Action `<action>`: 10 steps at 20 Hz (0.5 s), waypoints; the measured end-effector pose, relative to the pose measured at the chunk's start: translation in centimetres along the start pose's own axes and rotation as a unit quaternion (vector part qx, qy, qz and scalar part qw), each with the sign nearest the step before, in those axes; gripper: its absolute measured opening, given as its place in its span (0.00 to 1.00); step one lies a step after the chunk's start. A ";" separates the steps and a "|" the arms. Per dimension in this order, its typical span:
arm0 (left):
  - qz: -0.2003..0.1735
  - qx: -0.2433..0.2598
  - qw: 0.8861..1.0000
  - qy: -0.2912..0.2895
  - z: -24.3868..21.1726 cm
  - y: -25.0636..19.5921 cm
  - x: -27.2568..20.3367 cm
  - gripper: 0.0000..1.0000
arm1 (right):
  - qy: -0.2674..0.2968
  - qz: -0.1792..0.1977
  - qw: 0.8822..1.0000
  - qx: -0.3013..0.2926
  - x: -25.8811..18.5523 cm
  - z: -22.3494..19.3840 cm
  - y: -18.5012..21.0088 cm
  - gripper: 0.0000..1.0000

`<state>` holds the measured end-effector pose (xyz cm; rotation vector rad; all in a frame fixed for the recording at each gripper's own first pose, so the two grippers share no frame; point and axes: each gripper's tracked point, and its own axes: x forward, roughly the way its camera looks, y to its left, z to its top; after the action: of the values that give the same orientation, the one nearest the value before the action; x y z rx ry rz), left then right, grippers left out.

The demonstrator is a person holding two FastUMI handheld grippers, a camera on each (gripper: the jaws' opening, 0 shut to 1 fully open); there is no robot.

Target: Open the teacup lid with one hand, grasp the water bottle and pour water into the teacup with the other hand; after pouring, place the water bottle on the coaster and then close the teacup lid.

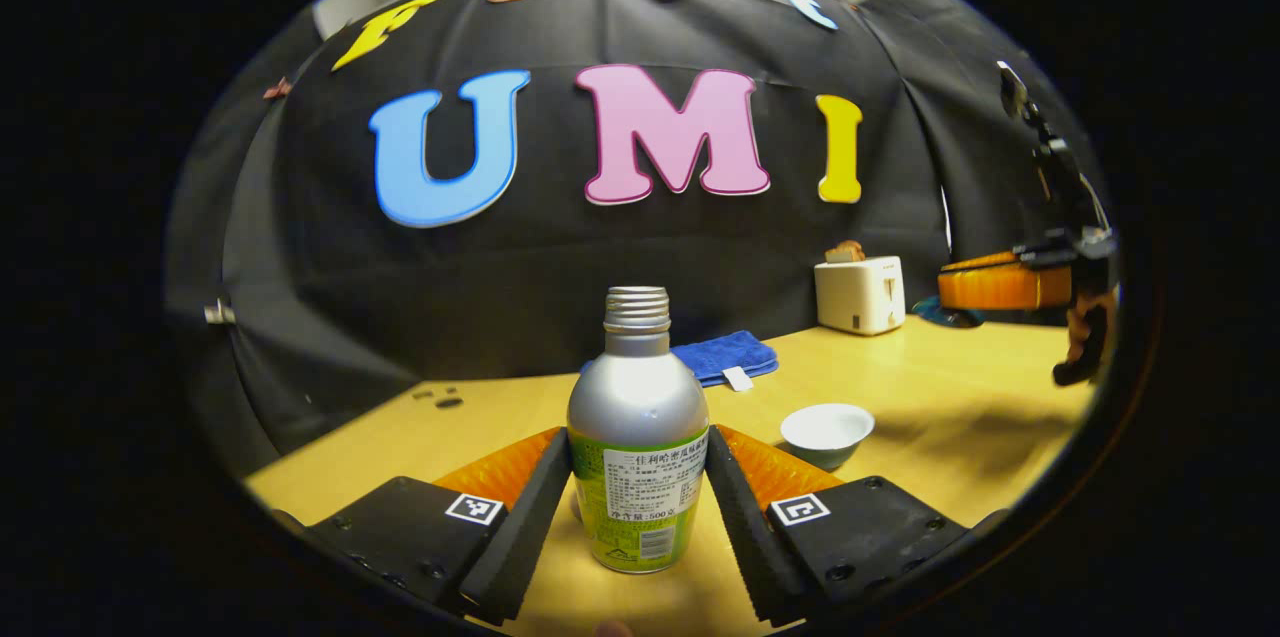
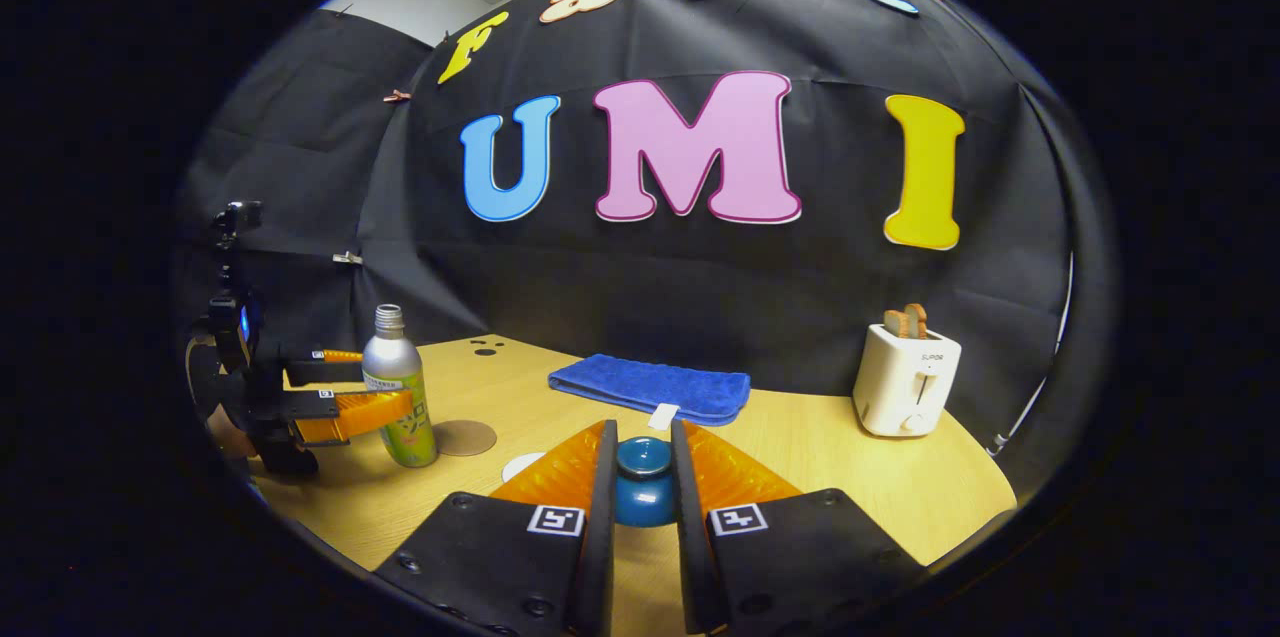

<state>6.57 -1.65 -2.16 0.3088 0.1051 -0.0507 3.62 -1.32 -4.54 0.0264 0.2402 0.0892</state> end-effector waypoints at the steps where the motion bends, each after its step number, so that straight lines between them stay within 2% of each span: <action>1: 0.004 0.035 0.999 -0.004 0.6 0.4 0.1 0.82 | -0.006 0.002 1.000 0.015 -0.4 0.1 0.1 0.31; 3: 0.006 0.094 0.996 0.002 1.3 1.0 1.1 0.82 | -0.015 -0.005 0.999 0.032 -1.1 0.1 -0.3 0.31; 6: 0.004 0.181 0.983 0.009 1.9 1.0 2.2 0.82 | -0.029 -0.035 0.999 0.024 -2.0 0.3 -2.2 0.31; 7: 0.001 0.214 0.977 0.013 1.8 0.6 2.6 0.80 | -0.033 -0.041 0.998 0.025 -2.3 0.4 -2.5 0.31; 8: 0.000 0.251 0.968 0.018 1.7 0.3 3.1 0.82 | -0.038 -0.047 0.998 0.026 -2.7 0.6 -2.8 0.31; 10: 0.000 0.320 0.947 0.033 1.3 -0.2 4.0 0.82 | -0.042 -0.060 0.997 0.012 -3.3 0.7 -3.7 0.31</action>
<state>10.69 -2.35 -1.48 0.9619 0.1537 -0.0734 0.89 -5.27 -3.26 0.0396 0.1583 -0.0334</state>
